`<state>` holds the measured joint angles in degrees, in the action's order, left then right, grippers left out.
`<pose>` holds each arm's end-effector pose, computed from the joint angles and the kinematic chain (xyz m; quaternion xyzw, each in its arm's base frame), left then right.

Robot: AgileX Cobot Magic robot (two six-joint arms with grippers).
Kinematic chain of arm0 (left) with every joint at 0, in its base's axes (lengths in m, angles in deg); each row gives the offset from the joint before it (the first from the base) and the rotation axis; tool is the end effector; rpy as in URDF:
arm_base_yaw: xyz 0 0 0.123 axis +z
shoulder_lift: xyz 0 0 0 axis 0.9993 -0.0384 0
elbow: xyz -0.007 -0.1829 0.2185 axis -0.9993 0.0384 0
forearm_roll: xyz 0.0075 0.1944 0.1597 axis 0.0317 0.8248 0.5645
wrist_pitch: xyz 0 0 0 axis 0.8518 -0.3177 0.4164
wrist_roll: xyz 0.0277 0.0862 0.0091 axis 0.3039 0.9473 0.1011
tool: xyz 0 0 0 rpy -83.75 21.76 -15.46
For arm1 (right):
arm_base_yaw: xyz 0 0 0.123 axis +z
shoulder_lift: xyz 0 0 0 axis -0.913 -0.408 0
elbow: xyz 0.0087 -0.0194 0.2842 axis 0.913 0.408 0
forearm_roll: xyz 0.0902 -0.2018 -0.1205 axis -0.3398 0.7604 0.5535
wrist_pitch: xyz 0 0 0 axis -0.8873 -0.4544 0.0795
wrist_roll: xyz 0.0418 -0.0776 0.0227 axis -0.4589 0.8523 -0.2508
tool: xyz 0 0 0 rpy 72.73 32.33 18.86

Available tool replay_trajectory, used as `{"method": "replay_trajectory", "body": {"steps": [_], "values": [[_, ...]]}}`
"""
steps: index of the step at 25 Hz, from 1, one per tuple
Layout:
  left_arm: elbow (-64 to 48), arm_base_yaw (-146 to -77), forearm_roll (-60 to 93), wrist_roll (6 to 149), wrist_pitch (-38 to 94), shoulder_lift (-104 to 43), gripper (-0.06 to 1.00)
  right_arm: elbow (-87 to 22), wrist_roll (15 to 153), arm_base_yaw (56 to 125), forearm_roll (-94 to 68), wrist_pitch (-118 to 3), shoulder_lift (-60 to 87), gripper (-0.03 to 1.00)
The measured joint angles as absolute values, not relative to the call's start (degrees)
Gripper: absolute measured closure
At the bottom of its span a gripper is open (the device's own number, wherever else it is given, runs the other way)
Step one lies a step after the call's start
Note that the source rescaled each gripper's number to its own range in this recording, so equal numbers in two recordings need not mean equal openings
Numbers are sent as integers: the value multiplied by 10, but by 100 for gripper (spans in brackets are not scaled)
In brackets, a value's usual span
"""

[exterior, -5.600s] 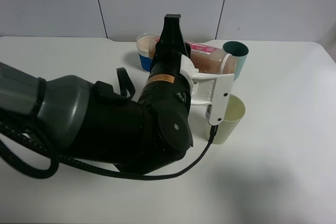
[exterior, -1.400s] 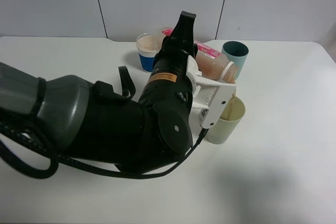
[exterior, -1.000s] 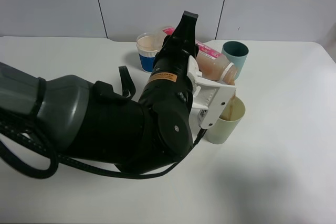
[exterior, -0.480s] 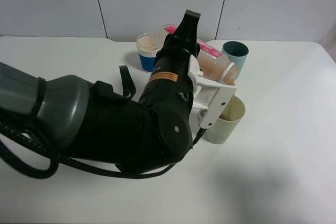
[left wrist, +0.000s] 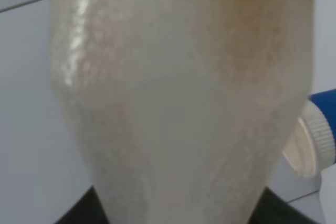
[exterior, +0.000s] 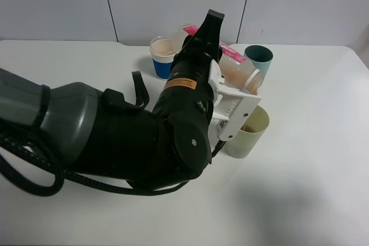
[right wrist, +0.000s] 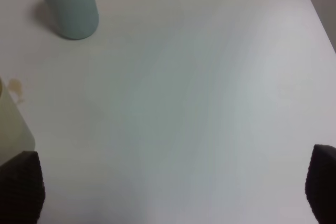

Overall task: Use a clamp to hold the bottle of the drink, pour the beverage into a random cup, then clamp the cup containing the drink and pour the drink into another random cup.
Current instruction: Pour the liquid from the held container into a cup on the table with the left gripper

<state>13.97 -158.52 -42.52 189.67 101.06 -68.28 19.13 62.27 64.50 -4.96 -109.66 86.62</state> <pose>0.1955 -0.3132 0.1953 0.6145 0.4030 0.5161 0.4400 -0.0058 -0.0005 0.2769 0.0026 0.8548 -0.0159 0.5187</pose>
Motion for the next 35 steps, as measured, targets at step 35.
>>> {"method": "replay_trajectory", "body": {"steps": [35], "values": [[139, -1575, -369, 1958, 1012, -671, 94, 191, 623, 645, -50, -1097, 866, -3]]}}
